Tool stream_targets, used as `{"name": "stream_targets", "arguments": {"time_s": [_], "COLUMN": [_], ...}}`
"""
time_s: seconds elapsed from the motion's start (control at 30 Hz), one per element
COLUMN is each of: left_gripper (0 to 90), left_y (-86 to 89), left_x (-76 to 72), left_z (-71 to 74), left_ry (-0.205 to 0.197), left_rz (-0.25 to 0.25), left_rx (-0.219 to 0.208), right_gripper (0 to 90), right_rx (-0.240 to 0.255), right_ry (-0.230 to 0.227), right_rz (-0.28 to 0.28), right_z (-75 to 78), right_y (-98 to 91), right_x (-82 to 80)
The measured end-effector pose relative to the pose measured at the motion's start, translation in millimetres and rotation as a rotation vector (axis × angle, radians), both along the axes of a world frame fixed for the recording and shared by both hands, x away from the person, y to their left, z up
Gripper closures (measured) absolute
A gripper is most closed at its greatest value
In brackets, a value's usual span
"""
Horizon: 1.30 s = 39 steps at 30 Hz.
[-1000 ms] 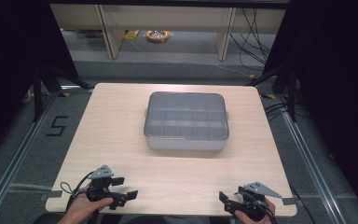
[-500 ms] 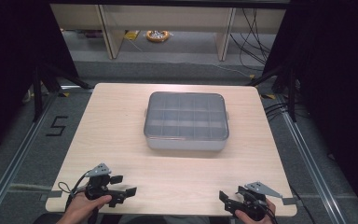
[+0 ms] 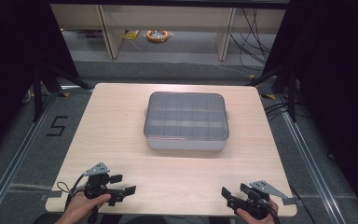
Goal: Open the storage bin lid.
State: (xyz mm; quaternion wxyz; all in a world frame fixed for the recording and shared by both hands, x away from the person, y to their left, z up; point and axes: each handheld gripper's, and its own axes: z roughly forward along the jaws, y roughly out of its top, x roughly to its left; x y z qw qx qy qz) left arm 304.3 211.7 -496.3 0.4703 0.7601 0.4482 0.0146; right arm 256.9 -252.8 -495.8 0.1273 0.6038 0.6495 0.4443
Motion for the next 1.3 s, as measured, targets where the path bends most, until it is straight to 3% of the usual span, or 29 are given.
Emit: {"name": "stream_targets", "arguments": {"time_s": [0.03, 0.07, 0.1, 0.13, 0.17, 0.27, 0.33, 0.37, 0.4, 0.43, 0.47, 0.57, 0.6, 0.77, 0.8, 0.83, 0.87, 0.97, 1.0, 1.1, 1.13, 1.17, 1.2, 1.23, 1.27, 1.3], "left_gripper": [16.6, 16.6, 16.5, 16.6, 16.6, 16.6, 16.6, 16.6, 16.6, 16.7, 16.8, 16.9, 17.0, 17.6, 17.7, 17.7, 17.7, 17.8, 17.8, 17.8, 17.8, 17.8, 17.8, 17.8, 17.9, 17.9], "left_y": [0.3, 0.8, 0.9, 0.7, 1.1, 1.0, 1.2, 1.2, 1.2, 1.4, 1.4, 1.9, 2.2, 2.4, 2.9, 3.7, 3.5, 4.5, 5.2, 4.9, 5.6, 5.7, 5.7, 5.7, 6.5, 6.7], "left_x": [0.2, 0.8, 0.7, 0.7, 1.0, 1.5, 2.2, 2.2, 2.6, 3.1, 3.4, 4.3, 5.3, 11.0, 11.9, 13.0, 13.4, 14.5, 15.4, 16.3, 17.9, 18.7, 19.6, 19.6, 20.6, 21.5], "left_z": [0.2, -0.1, 0.7, 0.8, 1.2, 1.6, 1.8, 1.8, 1.9, 2.3, 2.5, 2.9, 2.6, 0.4, 0.6, 0.2, 0.2, 0.0, -0.1, -0.5, -0.6, -0.8, -1.0, -1.0, -1.3, -1.2], "left_ry": [0.002, 0.005, 0.012, 0.001, -0.002, 0.001, 0.002, 0.002, -0.002, -0.004, -0.006, -0.007, -0.008, -0.005, 0.003, 0.001, 0.003, 0.003, 0.003, 0.005, 0.012, 0.012, 0.008, 0.008, 0.013, 0.02], "left_rz": [0.005, 0.004, 0.007, 0.016, 0.013, 0.02, 0.021, 0.021, 0.021, 0.019, 0.022, 0.028, 0.021, 0.037, 0.04, 0.039, 0.043, 0.042, 0.045, 0.051, 0.049, 0.049, 0.058, 0.058, 0.056, 0.058], "left_rx": [0.005, -0.006, -0.01, -0.012, -0.014, -0.016, -0.018, -0.018, -0.019, -0.02, -0.022, -0.017, -0.021, -0.026, -0.026, -0.026, -0.032, -0.03, -0.029, -0.035, -0.033, -0.034, -0.026, -0.026, -0.02, -0.022], "right_gripper": [19.3, 19.3, 19.3, 19.3, 19.2, 19.2, 19.3, 19.4, 19.5, 19.6, 19.6, 19.8, 19.8, 20.7, 20.8, 20.8, 21.0, 21.1, 21.2, 21.3, 21.4, 21.6, 22.0, 22.0, 22.4, 22.4], "right_rx": [-0.024, -0.037, -0.016, -0.065, -0.081, -0.048, -0.056, -0.059, -0.027, -0.061, -0.032, -0.061, -0.033, -0.02, 0.011, -0.014, -0.043, -0.014, -0.01, -0.032, -0.023, -0.008, 0.051, 0.051, 0.023, 0.023], "right_ry": [0.013, -0.026, -0.007, -0.051, -0.058, -0.053, -0.075, -0.077, -0.041, -0.077, -0.076, -0.094, -0.082, -0.078, -0.057, -0.086, -0.072, -0.079, -0.06, -0.084, -0.092, -0.074, -0.028, -0.028, -0.072, -0.072], "right_rz": [-0.013, -0.005, -0.024, 0.004, -0.004, -0.015, 0.011, -0.01, -0.026, -0.005, 0.0, -0.007, -0.017, -0.032, -0.046, -0.019, -0.012, -0.019, -0.042, -0.034, -0.04, -0.037, -0.061, -0.061, -0.025, -0.025], "right_z": [1.2, -1.0, 0.0, -1.3, -0.5, 2.9, 1.1, 0.1, 1.8, 0.5, 1.5, -0.2, 0.8, -1.5, -1.1, -3.3, -3.5, -3.7, -2.6, -3.2, -4.9, -4.2, -2.2, -2.2, -4.8, -4.8], "right_y": [-1.4, -3.7, -2.0, -5.2, -4.9, -1.5, -3.3, -2.3, 0.0, -3.4, -2.7, -4.0, -1.4, 1.0, 3.9, 1.0, -0.3, -0.8, -0.4, -4.8, -7.1, -7.8, -4.0, -4.0, -8.3, -8.3], "right_x": [-0.5, 1.9, 0.8, 3.1, 2.5, 0.8, 3.6, 4.2, 2.8, 5.3, 5.2, 8.1, 7.6, 13.3, 13.2, 16.5, 17.3, 18.4, 18.0, 21.3, 24.2, 25.0, 23.7, 23.7, 29.1, 29.1]}}
